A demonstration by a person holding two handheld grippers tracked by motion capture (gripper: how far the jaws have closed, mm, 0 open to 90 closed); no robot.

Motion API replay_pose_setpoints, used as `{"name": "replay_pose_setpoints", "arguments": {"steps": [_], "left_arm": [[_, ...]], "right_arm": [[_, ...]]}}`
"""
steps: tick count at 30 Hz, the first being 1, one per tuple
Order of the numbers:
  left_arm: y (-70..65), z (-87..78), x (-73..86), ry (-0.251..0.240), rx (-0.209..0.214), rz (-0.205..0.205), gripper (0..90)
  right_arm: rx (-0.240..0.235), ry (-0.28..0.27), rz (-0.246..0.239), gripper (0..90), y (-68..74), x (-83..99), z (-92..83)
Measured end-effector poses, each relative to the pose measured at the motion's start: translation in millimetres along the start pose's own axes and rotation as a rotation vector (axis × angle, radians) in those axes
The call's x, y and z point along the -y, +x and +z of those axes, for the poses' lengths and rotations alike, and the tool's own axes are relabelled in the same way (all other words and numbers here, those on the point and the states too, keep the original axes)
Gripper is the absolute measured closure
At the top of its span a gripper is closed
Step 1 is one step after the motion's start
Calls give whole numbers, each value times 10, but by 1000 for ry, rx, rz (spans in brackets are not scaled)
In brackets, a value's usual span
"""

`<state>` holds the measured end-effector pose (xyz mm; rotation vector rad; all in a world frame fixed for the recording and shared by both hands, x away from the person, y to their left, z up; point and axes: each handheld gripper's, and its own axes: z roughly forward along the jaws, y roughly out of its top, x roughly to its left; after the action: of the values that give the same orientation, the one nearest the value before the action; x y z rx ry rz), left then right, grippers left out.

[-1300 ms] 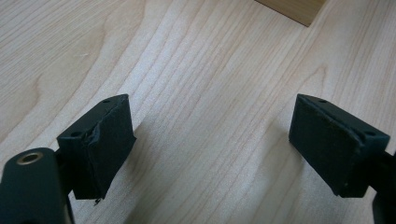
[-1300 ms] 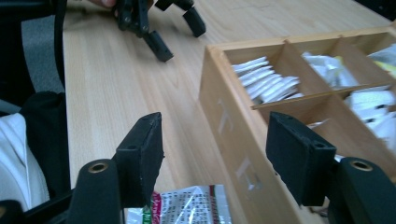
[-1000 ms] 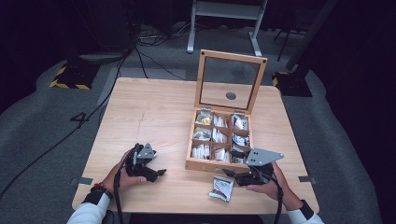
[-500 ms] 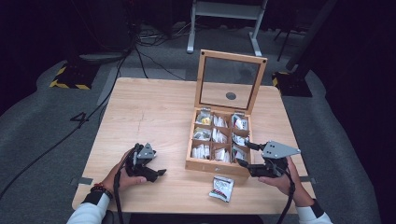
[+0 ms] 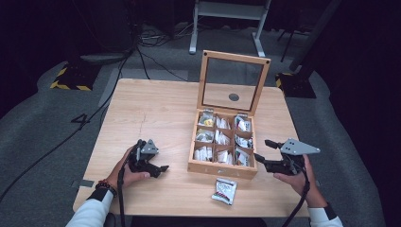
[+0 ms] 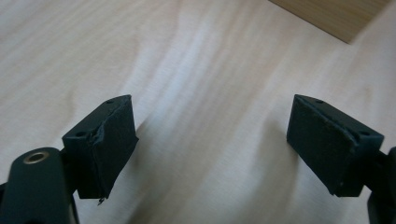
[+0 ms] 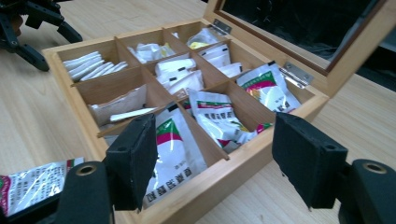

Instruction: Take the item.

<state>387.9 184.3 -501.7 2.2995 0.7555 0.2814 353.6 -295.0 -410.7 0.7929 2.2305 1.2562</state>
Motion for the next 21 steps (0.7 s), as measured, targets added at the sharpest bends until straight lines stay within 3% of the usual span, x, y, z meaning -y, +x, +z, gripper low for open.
{"name": "replay_pose_setpoints", "arguments": {"steps": [3, 7, 12, 14, 15, 16, 20, 21], "left_arm": [[47, 36, -56, 3, 15, -12, 162], [99, 58, -101, -15, -20, -17, 176], [180, 73, -173, -35, -9, -41, 178], [180, 67, -202, -42, -31, -25, 190], [199, 68, -245, -40, -5, -32, 179], [199, 68, -245, -40, -5, -32, 181], [225, 16, -334, -104, -25, -34, 190], [236, 16, -359, -101, -12, -37, 194]], "right_arm": [[13, 8, 2, 315, -37, 15, 23], [21, 26, 6, 316, -77, 56, 44], [38, 33, 25, 316, -152, 113, 32], [43, 34, 32, 316, -174, 132, 21], [52, 40, 32, 316, -192, 151, 17], [52, 40, 32, 316, -192, 151, 17], [65, 59, 51, 316, -246, 215, 17], [68, 65, 55, 316, -256, 232, 19]]}}
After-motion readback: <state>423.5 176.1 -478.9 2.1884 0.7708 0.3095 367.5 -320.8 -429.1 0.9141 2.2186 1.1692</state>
